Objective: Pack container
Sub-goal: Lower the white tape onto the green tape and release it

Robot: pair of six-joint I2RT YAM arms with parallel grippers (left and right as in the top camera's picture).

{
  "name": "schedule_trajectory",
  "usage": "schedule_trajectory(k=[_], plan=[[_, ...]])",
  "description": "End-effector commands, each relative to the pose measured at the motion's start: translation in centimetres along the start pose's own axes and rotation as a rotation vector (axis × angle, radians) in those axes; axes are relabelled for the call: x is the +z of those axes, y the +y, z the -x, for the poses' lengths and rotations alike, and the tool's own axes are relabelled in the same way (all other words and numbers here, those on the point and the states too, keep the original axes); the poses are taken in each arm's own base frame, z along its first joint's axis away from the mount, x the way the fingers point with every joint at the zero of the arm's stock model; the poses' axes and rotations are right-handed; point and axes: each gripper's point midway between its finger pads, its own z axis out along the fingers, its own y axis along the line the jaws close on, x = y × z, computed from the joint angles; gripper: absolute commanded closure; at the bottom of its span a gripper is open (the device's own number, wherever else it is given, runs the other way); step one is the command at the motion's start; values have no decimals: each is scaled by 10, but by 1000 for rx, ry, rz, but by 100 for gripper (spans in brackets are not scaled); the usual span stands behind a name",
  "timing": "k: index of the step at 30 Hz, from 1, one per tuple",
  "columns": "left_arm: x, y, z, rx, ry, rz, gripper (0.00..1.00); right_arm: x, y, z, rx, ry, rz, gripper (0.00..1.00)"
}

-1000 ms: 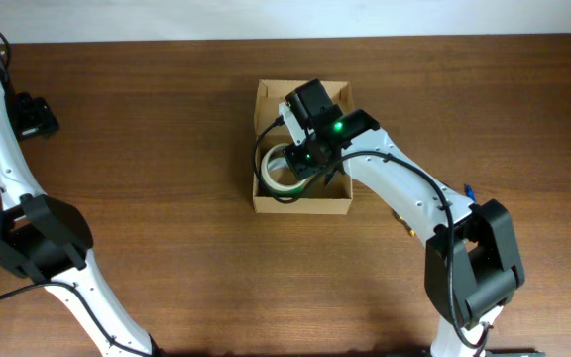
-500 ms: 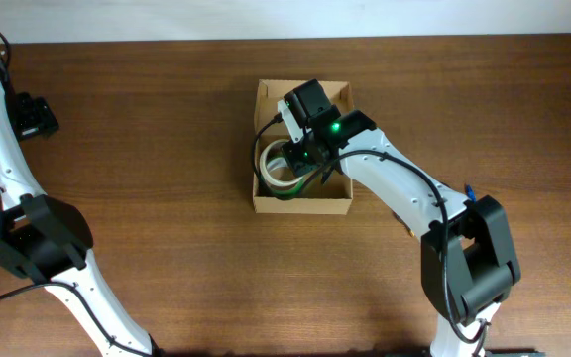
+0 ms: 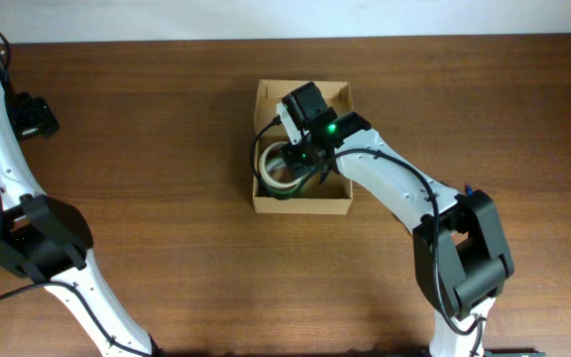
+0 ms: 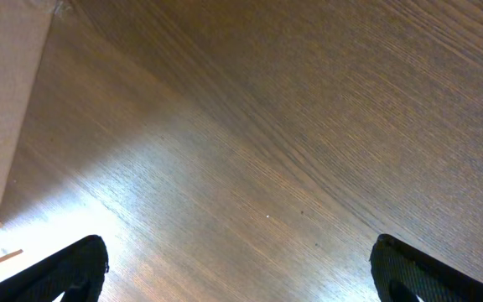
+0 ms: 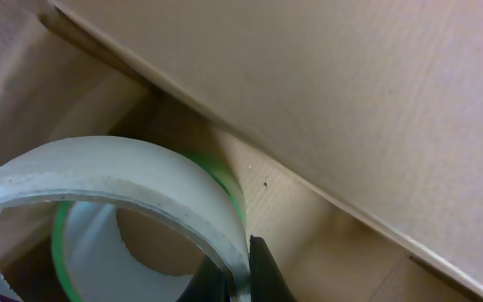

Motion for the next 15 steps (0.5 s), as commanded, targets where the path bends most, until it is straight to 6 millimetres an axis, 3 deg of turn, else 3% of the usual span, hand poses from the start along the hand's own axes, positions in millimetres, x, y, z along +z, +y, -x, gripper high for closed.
schedule_trajectory(k=[1, 15], plan=[[-5, 4, -1, 7, -8, 6, 0, 5, -3, -5, 11, 17, -19, 96], [-5, 4, -1, 7, -8, 6, 0, 9, -4, -15, 11, 51, -27, 96]])
